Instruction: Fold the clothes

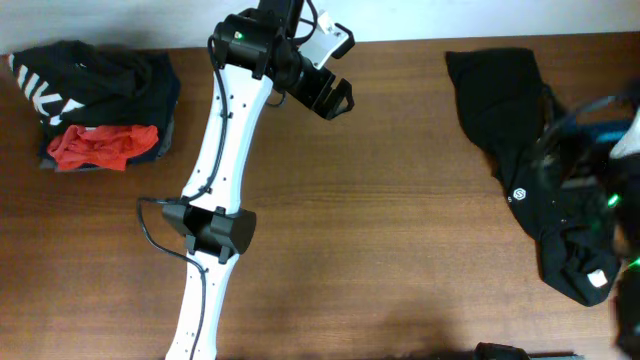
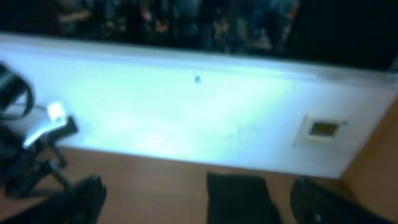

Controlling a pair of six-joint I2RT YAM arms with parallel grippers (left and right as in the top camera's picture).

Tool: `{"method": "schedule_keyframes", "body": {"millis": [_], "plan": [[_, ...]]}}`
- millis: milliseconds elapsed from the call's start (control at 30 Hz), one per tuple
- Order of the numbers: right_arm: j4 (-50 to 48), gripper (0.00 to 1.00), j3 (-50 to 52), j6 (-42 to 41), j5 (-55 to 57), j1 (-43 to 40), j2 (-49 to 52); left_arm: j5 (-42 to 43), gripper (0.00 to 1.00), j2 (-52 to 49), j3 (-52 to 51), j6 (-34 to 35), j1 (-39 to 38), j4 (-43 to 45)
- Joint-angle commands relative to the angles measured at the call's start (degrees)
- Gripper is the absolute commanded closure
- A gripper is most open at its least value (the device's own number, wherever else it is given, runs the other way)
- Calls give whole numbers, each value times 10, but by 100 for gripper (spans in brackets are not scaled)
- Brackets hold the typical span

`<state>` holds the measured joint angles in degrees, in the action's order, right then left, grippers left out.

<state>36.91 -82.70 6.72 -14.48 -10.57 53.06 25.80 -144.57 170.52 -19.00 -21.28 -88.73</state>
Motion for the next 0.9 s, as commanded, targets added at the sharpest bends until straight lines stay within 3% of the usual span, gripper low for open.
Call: {"method": "schedule_keyframes", "body": {"millis": [0, 167, 367, 633, 867], "plan": [[-108, 1, 202, 3, -38, 17, -71, -4, 1, 16, 7, 5, 0, -1], [-215, 1, 427, 3, -76, 24, -196, -4, 1, 16, 7, 5, 0, -1], [-289, 1, 614, 0, -78, 24, -327, -4, 1, 16, 7, 5, 0, -1], [-362, 1, 760, -1, -81, 24, -435, -3, 1, 16, 7, 5, 0, -1], [-351, 1, 824, -1, -80, 24, -530, -3, 1, 16, 7, 5, 0, -1]]}}
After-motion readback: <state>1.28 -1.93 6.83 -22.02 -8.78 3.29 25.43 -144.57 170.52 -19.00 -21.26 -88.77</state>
